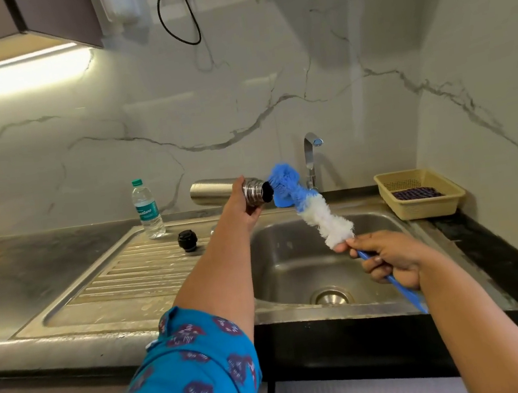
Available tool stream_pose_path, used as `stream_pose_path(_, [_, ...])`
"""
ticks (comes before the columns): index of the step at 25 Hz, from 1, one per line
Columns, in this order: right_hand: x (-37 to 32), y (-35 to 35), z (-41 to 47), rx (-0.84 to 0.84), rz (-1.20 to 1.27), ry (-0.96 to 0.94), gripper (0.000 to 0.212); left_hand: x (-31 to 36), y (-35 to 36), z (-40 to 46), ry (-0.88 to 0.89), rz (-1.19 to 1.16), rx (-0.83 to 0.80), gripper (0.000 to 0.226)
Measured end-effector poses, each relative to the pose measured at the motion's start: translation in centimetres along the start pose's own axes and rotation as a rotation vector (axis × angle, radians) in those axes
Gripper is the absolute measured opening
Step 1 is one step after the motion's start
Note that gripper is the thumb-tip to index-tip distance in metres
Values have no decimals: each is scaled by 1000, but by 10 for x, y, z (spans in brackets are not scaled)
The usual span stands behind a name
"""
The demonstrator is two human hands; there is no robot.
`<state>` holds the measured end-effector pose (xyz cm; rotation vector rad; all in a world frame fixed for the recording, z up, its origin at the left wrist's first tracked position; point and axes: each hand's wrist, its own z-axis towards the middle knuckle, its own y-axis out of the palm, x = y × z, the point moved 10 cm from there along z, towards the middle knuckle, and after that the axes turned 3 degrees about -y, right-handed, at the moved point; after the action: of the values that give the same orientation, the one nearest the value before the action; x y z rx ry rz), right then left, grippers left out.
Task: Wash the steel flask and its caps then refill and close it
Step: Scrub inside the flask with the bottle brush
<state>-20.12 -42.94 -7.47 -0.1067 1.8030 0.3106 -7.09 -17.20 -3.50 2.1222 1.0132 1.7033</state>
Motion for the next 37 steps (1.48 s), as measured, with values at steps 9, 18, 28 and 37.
stream_pose_path(9, [8, -2, -3, -50, 21, 38, 25, -7, 13, 2, -31, 57, -13, 55])
stream_pose_path(18, [-38, -25, 2, 423, -1065, -236, 18, -7, 15, -3, 45, 174, 22, 70])
stream_pose_path(28, [-69, 49, -13, 517, -1690, -539, 19, -42, 16, -18, 46, 279, -33, 53])
stream_pose_path(37, [-1, 21, 43, 97, -364, -45, 23, -38, 7, -25, 103, 378, -96, 69])
